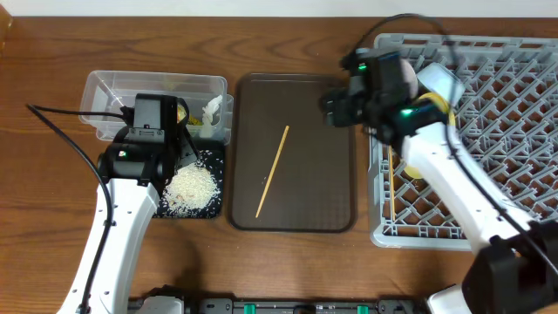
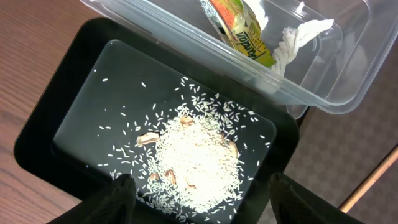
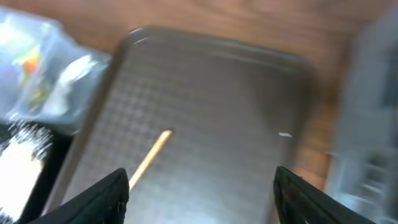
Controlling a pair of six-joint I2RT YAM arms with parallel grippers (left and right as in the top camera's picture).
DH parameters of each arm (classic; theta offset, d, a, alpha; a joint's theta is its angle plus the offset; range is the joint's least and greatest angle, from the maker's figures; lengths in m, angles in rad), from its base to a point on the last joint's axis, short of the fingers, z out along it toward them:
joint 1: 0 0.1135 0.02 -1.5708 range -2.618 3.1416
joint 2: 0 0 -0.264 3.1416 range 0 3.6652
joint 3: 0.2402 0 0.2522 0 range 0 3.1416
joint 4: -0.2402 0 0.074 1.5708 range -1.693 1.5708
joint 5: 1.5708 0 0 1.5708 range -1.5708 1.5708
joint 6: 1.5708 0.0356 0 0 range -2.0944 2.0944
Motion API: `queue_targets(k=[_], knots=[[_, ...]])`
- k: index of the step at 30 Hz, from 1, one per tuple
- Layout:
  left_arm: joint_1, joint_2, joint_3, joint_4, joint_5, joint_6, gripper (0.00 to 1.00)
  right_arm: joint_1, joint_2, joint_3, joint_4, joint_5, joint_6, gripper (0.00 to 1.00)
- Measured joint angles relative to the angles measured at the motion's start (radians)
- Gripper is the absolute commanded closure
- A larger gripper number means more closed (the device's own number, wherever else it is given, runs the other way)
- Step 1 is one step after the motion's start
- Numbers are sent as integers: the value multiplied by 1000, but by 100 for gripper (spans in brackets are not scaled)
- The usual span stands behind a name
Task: Sort waste into correct bins and load items into the dishwasher rack
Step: 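Grasp the remaining chopstick on the brown tray with the right gripper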
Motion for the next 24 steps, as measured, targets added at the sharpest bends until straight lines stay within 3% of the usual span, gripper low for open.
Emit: queue_targets(k=[13, 20, 24], knots=[[0, 0, 0, 0, 0, 0, 28, 295, 291, 0, 78, 174, 75, 41], [0, 0, 0, 0, 0, 0, 29, 364, 359, 0, 75, 261, 106, 47], [0, 0, 0, 0, 0, 0, 29, 367, 372, 2, 40, 293, 144, 60]])
